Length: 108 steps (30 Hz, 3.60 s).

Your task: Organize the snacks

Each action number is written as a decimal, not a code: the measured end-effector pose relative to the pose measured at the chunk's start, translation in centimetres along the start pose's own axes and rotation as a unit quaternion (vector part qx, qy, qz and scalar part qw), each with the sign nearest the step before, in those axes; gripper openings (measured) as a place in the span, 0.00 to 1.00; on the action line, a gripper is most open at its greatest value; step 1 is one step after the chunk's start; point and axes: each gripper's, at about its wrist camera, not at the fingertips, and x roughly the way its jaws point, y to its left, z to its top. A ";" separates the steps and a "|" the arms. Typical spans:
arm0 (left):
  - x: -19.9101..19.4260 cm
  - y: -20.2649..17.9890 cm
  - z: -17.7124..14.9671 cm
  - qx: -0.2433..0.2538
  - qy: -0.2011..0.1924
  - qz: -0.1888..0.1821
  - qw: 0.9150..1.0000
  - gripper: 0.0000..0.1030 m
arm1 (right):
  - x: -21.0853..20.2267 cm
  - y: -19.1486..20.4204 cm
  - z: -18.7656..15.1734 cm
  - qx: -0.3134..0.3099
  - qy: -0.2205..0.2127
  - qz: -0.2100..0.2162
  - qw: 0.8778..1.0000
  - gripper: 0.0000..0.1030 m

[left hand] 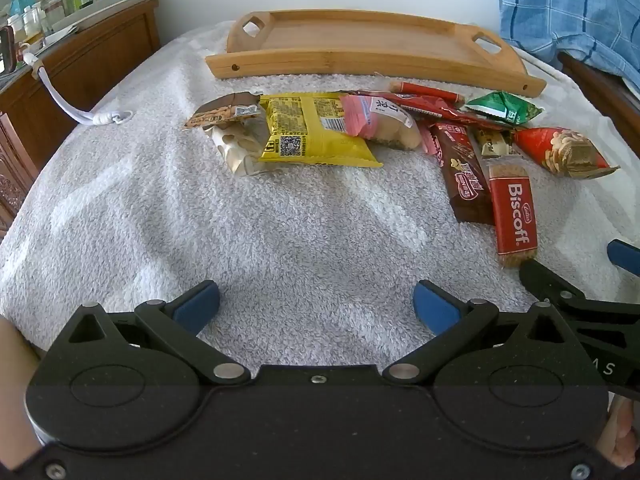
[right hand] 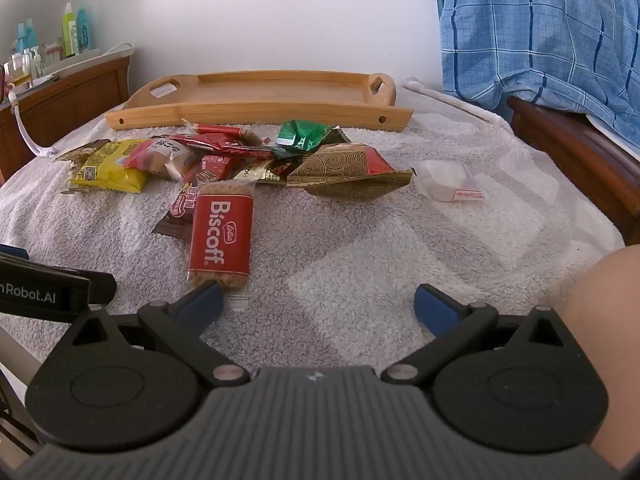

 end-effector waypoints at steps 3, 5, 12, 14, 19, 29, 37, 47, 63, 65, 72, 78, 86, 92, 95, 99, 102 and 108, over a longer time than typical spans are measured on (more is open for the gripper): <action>-0.1 0.0 -0.1 0.000 -0.002 -0.001 1.000 1.00 | 0.0 0.0 0.0 -0.001 0.000 -0.001 1.000 1.00; -0.1 0.1 -0.2 0.000 -0.002 -0.001 1.000 1.00 | 0.0 0.0 0.0 -0.001 0.001 -0.001 1.000 1.00; 0.0 0.0 0.0 0.000 0.000 0.000 1.000 1.00 | 0.0 0.0 0.0 -0.001 0.001 -0.001 1.000 1.00; 0.0 0.0 0.0 0.001 0.000 0.000 1.000 1.00 | -0.1 0.0 0.0 -0.002 0.001 -0.001 1.000 1.00; 0.0 0.0 0.0 0.001 -0.001 0.000 1.000 1.00 | -0.1 0.0 0.0 -0.002 0.001 -0.001 1.000 1.00; 0.0 0.0 0.0 0.001 -0.001 0.000 1.000 1.00 | -0.1 0.0 0.0 -0.002 0.001 -0.002 1.000 1.00; 0.0 0.0 0.0 0.000 -0.001 0.000 1.000 1.00 | -0.1 0.0 0.0 -0.002 0.001 -0.002 1.000 1.00; 0.0 0.0 -0.1 0.001 -0.002 0.000 1.000 1.00 | -0.1 0.0 0.0 -0.002 0.001 -0.002 1.000 1.00; 0.0 0.0 0.0 0.001 -0.002 0.000 1.000 1.00 | -0.1 0.0 0.0 -0.002 0.001 -0.002 1.000 1.00; 0.0 0.0 -0.1 0.001 -0.003 0.000 1.000 1.00 | -0.1 0.0 0.0 -0.002 0.000 -0.002 1.000 1.00; -0.2 0.0 0.1 -0.003 0.001 0.006 1.000 1.00 | 0.1 0.1 0.2 -0.004 0.000 -0.003 1.000 1.00; -0.5 -0.1 0.2 -0.006 -0.005 0.009 1.000 1.00 | -0.5 0.1 -0.3 0.000 -0.013 -0.007 1.000 1.00; -0.6 0.0 0.4 -0.009 0.000 0.003 1.000 0.96 | -0.3 -0.2 0.3 0.008 -0.003 -0.004 1.000 1.00; -2.3 -0.1 2.0 -0.012 -0.022 -0.038 0.999 0.63 | -3.2 -1.5 2.0 0.018 -0.064 0.039 0.997 1.00; -3.0 -0.8 3.2 -0.006 -0.039 -0.052 0.998 0.31 | -3.9 -1.7 3.4 -0.004 -0.103 0.027 0.994 0.94; -3.4 -2.0 4.7 -0.005 -0.055 -0.088 0.995 0.22 | -2.5 -2.8 5.6 0.010 -0.110 0.029 0.993 0.74; -3.0 -3.4 5.6 0.004 -0.059 -0.101 0.993 0.22 | -0.7 -3.2 6.6 0.004 -0.098 0.032 0.995 0.66; -0.8 -5.8 6.5 0.011 -0.048 -0.101 0.994 0.22 | 1.9 -3.5 5.3 0.002 -0.065 0.051 0.997 0.57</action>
